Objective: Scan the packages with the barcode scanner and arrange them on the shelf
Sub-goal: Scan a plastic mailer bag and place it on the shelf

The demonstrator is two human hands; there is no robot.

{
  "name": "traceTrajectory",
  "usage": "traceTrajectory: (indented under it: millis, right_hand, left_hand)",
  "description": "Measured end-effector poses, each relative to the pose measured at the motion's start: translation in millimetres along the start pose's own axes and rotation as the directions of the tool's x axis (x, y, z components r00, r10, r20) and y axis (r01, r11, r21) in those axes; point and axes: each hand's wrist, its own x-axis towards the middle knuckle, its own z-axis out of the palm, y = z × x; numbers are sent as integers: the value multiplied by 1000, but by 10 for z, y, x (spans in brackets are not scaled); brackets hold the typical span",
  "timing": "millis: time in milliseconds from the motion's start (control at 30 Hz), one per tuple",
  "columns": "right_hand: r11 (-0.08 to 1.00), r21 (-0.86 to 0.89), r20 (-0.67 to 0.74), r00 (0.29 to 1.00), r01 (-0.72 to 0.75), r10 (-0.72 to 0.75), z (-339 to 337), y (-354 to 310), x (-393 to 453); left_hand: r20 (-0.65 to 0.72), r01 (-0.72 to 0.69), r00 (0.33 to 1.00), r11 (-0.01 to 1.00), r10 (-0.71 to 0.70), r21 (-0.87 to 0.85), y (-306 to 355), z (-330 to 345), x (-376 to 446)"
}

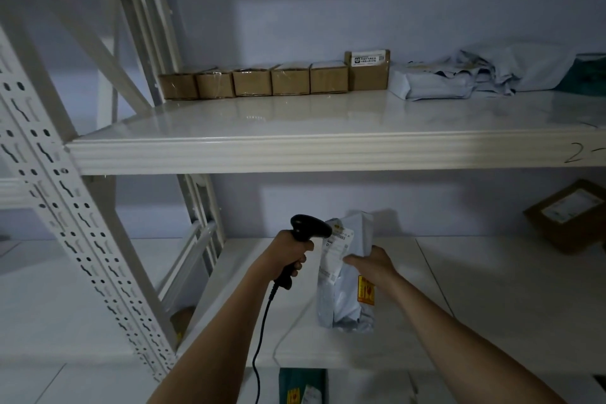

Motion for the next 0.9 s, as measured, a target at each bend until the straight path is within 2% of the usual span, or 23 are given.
traceTrajectory:
  millis: [700,900]
  right_hand:
    - [999,5,29,999,-33,33,-44,71,-24]
    - [997,8,-14,997,-77,77,-14,91,23]
  left_hand:
    - [15,36,999,999,-36,-6,-19,50,2]
    - [-3,50,999,992,-51,-119,-264,34,57]
